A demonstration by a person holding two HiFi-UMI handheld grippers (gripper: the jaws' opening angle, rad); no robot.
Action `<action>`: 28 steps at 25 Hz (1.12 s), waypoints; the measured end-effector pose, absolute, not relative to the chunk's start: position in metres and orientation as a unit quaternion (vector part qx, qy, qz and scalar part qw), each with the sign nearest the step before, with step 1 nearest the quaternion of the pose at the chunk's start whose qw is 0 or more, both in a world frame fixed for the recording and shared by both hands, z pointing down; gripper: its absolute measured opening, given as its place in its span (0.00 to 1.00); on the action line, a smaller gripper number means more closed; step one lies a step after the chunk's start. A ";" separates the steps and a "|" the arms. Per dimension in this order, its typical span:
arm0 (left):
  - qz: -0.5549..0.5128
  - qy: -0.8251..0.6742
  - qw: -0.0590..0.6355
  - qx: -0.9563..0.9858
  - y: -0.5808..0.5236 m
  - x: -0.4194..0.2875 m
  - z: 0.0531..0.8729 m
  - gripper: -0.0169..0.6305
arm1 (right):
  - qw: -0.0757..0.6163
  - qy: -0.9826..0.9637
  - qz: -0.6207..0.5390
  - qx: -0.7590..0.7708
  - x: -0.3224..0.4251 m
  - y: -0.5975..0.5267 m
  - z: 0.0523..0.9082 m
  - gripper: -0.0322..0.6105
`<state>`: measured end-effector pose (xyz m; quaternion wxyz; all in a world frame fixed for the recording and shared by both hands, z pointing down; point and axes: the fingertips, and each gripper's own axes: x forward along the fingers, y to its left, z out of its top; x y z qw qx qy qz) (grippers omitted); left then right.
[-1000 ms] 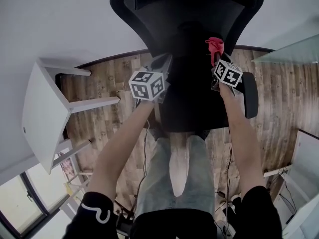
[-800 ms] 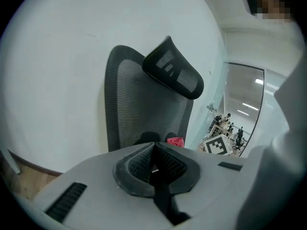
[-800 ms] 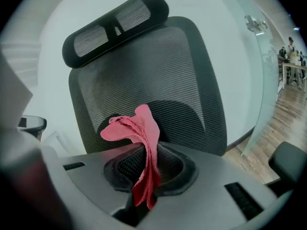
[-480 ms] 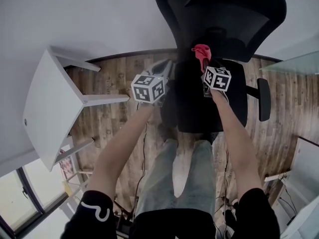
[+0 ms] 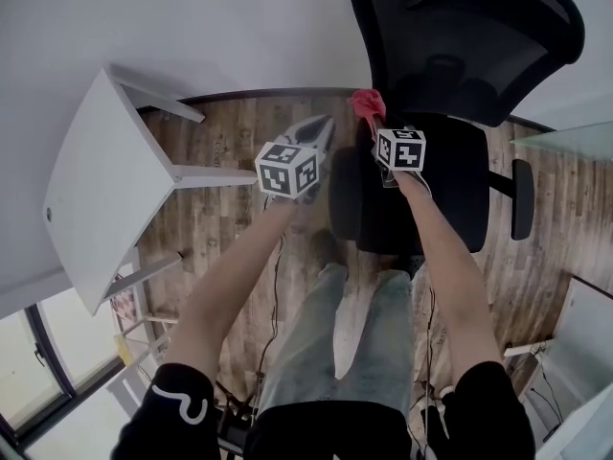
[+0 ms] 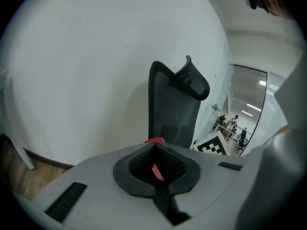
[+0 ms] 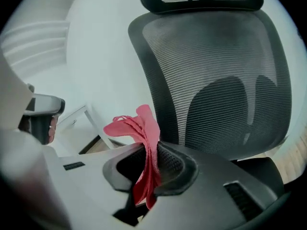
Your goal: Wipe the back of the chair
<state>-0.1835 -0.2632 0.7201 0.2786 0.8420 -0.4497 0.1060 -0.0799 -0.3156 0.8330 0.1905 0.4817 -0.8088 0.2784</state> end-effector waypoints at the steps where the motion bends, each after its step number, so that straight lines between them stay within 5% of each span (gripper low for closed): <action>1: 0.106 -0.449 0.279 0.842 -0.262 -0.184 0.720 0.06 | 0.195 -0.809 0.277 0.481 -0.080 -0.315 0.835 0.15; 17: 0.125 -0.437 0.267 0.850 -0.269 -0.132 0.719 0.06 | 0.192 -0.775 0.285 0.530 -0.003 -0.346 0.846 0.15; 28: 0.123 -0.429 0.266 0.854 -0.286 -0.044 0.716 0.06 | 0.179 -0.743 0.293 0.574 0.130 -0.365 0.842 0.15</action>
